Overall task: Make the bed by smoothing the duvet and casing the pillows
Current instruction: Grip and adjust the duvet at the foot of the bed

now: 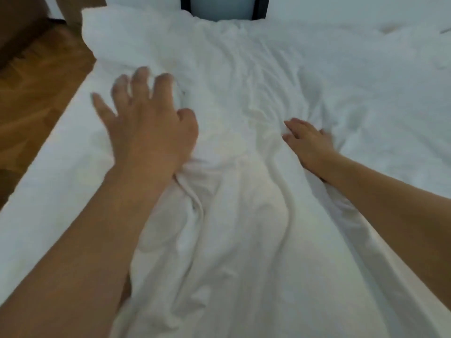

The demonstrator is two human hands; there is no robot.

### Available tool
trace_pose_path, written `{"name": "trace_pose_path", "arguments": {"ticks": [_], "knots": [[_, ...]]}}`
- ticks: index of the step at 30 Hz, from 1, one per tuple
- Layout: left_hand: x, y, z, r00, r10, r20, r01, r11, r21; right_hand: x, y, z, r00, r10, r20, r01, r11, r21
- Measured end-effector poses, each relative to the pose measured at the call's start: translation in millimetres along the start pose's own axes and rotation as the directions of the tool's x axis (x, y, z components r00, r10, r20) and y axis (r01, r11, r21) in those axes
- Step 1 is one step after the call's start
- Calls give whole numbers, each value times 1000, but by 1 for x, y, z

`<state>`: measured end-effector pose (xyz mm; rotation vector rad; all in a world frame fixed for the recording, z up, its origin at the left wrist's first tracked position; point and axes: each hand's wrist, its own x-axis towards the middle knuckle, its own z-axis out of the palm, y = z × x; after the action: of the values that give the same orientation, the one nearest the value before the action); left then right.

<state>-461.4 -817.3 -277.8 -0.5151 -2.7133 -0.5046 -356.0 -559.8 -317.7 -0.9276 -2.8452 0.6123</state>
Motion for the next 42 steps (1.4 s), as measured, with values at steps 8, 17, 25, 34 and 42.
{"name": "trace_pose_path", "arguments": {"ticks": [8, 17, 25, 34, 42], "knots": [[-35, -41, -20, 813, -191, 550, 498, 718, -486, -100, -81, -11, 915, -241, 325, 223, 971, 92], [-40, -131, -70, 930, -340, 142, 350, 936, -48, -85, -81, 18, 922, -99, 374, 165, 975, -149], [-102, -49, -35, 987, -126, 98, 119, 990, 79, -89, -67, 20, 917, -119, 380, 211, 955, -210], [-122, -38, -25, 932, -50, 360, -3, 989, 145, -149, -64, -14, 964, -132, 230, 90, 979, 182], [-274, -49, -132, 582, 440, 684, -303, 898, -320, -275, -40, -42, 962, -266, -64, 267, 963, 18]]}}
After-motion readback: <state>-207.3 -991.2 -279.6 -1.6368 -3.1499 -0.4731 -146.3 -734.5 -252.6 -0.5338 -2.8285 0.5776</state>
